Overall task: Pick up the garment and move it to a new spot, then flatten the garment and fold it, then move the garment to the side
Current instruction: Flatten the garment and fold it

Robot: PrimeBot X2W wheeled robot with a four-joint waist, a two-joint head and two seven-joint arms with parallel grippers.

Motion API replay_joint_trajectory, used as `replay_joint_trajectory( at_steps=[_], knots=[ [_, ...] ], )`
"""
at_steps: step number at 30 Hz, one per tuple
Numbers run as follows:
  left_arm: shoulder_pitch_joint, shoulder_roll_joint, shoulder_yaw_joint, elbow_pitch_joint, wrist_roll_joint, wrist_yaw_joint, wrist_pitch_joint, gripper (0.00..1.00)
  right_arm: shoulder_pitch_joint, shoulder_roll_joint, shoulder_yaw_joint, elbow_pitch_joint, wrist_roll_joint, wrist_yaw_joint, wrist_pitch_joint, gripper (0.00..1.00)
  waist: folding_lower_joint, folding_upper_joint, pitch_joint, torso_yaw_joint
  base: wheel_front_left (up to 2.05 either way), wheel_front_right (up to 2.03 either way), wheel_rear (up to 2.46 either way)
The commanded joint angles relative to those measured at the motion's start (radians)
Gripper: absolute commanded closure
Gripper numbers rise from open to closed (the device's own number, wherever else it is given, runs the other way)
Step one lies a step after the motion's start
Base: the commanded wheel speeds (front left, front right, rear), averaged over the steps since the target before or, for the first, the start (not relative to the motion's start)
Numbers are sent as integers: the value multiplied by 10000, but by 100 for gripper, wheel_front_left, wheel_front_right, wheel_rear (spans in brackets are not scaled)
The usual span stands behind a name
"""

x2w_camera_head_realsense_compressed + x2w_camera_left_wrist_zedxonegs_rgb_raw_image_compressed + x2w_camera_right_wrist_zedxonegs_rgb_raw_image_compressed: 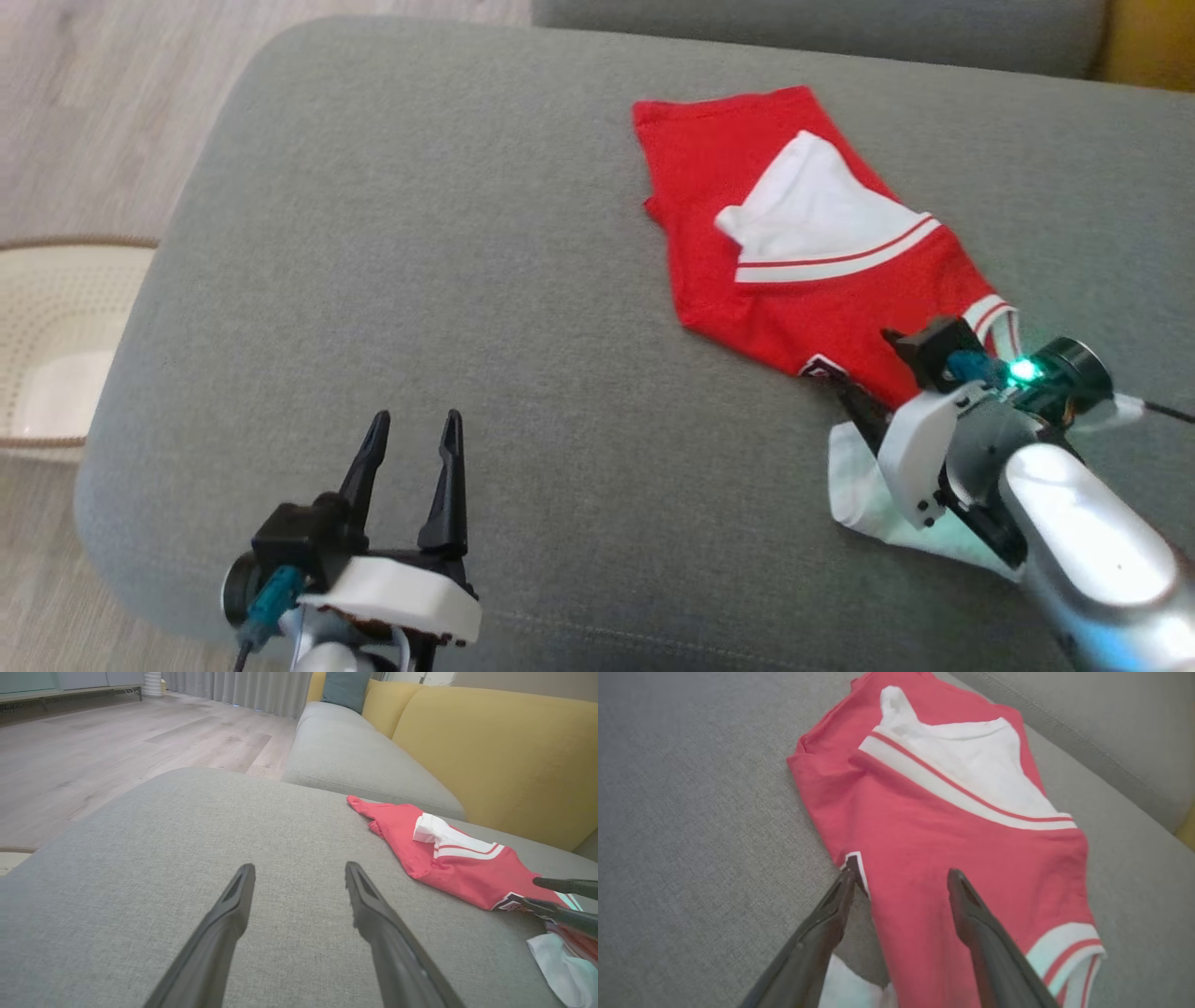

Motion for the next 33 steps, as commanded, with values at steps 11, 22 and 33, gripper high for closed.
replay_joint_trajectory(
  at_steps=[11, 22, 33],
  knots=[
    [-492, -54, 239, -299, -106, 128, -122, 0, -1742, 276, 982, 2132, 498, -9, -1119, 100, 0, 0, 181, 443, 0, 0, 0],
    [-511, -55, 275, -358, -48, 109, -122, 0, -2784, 177, -904, 3167, -156, -9, -2735, 100, 0, 0, 160, 55, 0, 0, 0],
    [-735, -55, 114, -310, -59, 35, -122, 0, -4132, -363, -2246, 4564, -962, -9, -2895, 100, 0, 0, 471, 347, 0, 0, 0]
  ],
)
